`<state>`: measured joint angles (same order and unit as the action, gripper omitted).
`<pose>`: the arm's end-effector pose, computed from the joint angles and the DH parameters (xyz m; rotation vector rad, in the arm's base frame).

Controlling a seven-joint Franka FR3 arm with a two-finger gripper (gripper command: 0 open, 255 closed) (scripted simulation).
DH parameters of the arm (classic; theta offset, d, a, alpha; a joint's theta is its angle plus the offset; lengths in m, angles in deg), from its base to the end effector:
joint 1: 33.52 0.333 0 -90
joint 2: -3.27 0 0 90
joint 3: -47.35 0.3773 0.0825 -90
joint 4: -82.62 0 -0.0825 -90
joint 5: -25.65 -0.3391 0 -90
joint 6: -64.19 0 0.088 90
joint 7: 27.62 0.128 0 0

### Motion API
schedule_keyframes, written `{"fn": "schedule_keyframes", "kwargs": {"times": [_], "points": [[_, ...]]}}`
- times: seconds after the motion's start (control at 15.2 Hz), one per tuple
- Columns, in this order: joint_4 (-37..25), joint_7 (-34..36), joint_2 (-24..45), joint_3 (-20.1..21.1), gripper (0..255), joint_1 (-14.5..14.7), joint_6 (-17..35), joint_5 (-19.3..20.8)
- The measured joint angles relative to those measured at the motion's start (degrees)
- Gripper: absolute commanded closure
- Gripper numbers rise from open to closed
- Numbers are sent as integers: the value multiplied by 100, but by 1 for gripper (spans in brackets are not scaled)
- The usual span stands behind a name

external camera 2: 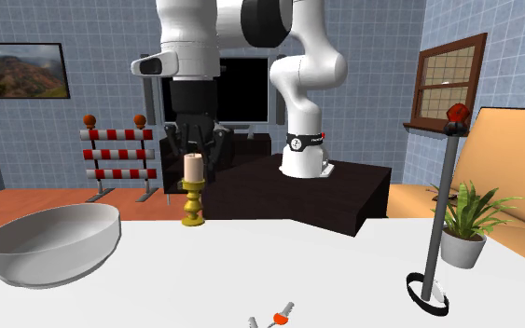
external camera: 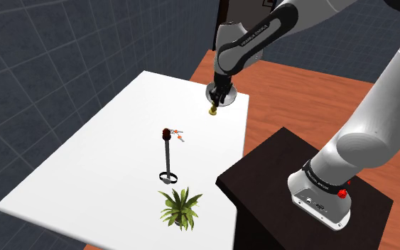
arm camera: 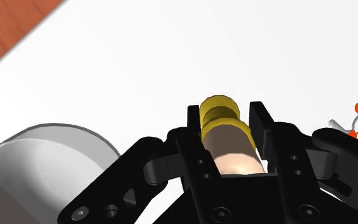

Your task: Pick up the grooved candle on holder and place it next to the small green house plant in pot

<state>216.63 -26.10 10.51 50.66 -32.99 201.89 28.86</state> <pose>0.4849 0.0310 0.3510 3.1056 0.1287 -0.0935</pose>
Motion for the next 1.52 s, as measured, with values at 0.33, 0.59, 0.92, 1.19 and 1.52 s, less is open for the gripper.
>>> {"fn": "schedule_keyframes", "kwargs": {"times": [0.33,0.59,0.92,1.19,1.52], "points": [[-88,-43,-277,5,255,-6,-365,-41],[-153,-77,-525,7,255,-9,-675,-74],[-303,-102,-760,12,255,-5,-1061,-106],[-449,-122,-933,12,255,-4,-1378,-127],[-635,-144,-1132,12,255,-2,-1763,-148]]}}
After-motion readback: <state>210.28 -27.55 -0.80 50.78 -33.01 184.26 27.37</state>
